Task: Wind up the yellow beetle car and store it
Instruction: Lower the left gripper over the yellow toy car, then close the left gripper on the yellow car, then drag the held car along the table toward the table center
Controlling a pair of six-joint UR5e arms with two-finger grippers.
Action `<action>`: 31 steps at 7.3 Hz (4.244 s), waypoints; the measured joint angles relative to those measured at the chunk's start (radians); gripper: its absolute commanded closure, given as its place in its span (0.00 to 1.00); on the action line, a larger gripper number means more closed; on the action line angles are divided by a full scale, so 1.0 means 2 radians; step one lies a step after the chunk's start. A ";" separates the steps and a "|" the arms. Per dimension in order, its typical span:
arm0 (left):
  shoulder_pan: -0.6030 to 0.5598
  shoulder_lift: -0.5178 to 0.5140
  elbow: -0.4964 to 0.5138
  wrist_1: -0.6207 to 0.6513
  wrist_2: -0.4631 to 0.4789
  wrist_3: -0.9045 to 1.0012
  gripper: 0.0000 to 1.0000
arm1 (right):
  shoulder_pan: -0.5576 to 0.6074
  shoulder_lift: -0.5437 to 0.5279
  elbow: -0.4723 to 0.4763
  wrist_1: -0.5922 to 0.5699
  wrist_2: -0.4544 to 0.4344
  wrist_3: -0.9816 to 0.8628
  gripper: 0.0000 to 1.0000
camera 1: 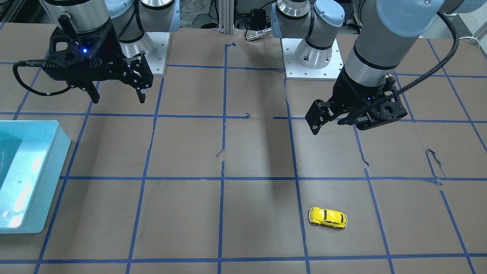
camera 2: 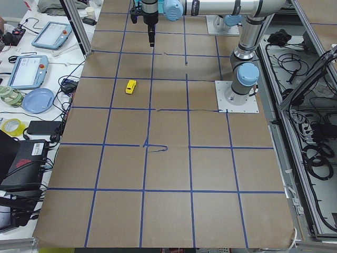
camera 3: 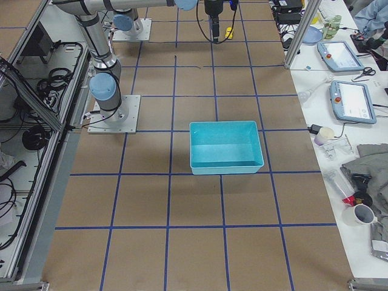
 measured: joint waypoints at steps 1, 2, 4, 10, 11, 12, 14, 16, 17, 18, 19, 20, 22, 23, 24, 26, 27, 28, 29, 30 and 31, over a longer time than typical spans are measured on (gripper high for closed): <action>0.004 -0.012 0.000 0.022 0.001 -0.068 0.00 | 0.000 0.000 0.000 0.000 0.000 0.000 0.00; 0.008 -0.026 -0.001 0.052 0.002 -0.122 0.00 | 0.000 0.000 0.000 0.000 0.000 0.000 0.00; 0.021 -0.053 -0.013 0.087 0.002 -0.230 0.00 | 0.000 0.000 0.000 0.000 0.000 0.000 0.00; 0.034 -0.187 -0.023 0.189 0.002 -0.390 0.00 | 0.000 0.000 0.000 0.000 0.000 0.000 0.00; 0.035 -0.208 -0.013 0.201 0.003 -0.394 0.00 | 0.000 0.000 0.000 0.000 0.000 0.000 0.00; 0.039 -0.225 0.000 0.207 0.003 -0.395 0.00 | 0.000 0.000 0.000 0.000 0.000 0.000 0.00; 0.046 -0.247 0.012 0.210 0.003 -0.398 0.13 | 0.000 0.000 0.000 0.000 0.000 0.000 0.00; 0.048 -0.256 0.015 0.211 0.000 -0.407 0.72 | 0.000 0.000 0.000 0.000 0.000 0.000 0.00; 0.048 -0.257 0.015 0.210 -0.002 -0.409 0.90 | 0.000 0.000 0.000 0.000 0.000 0.000 0.00; 0.048 -0.257 0.015 0.209 -0.002 -0.410 1.00 | 0.000 0.000 0.000 0.000 0.000 0.000 0.00; 0.049 -0.255 0.015 0.207 -0.002 -0.410 1.00 | 0.000 0.000 0.000 0.000 0.000 0.000 0.00; 0.049 -0.251 0.014 0.206 -0.002 -0.410 1.00 | 0.000 0.000 0.000 0.000 0.000 0.000 0.00; 0.049 -0.244 0.014 0.205 -0.002 -0.425 1.00 | 0.001 0.000 0.000 0.000 0.000 0.000 0.00; 0.049 -0.244 0.013 0.205 -0.002 -0.442 1.00 | 0.001 0.000 0.000 0.000 0.000 0.000 0.00; 0.049 -0.245 0.011 0.205 -0.006 -0.459 1.00 | 0.001 0.000 0.000 0.000 0.000 0.000 0.00; 0.049 -0.248 0.008 0.206 -0.014 -0.484 1.00 | 0.001 0.000 0.000 0.000 0.000 0.000 0.00; 0.049 -0.250 0.008 0.207 -0.015 -0.485 1.00 | 0.001 0.000 0.000 0.000 0.000 0.000 0.00; 0.049 -0.251 0.007 0.207 -0.013 -0.484 1.00 | 0.002 0.000 0.000 0.000 0.000 0.000 0.00; 0.050 -0.252 0.007 0.208 -0.010 -0.483 1.00 | 0.002 0.000 0.000 0.000 0.000 0.000 0.00; 0.052 -0.254 0.008 0.208 -0.010 -0.483 1.00 | 0.002 0.000 0.000 0.000 0.000 0.000 0.00; 0.058 -0.254 0.009 0.208 -0.011 -0.482 1.00 | 0.002 0.000 0.000 0.000 0.000 0.000 0.00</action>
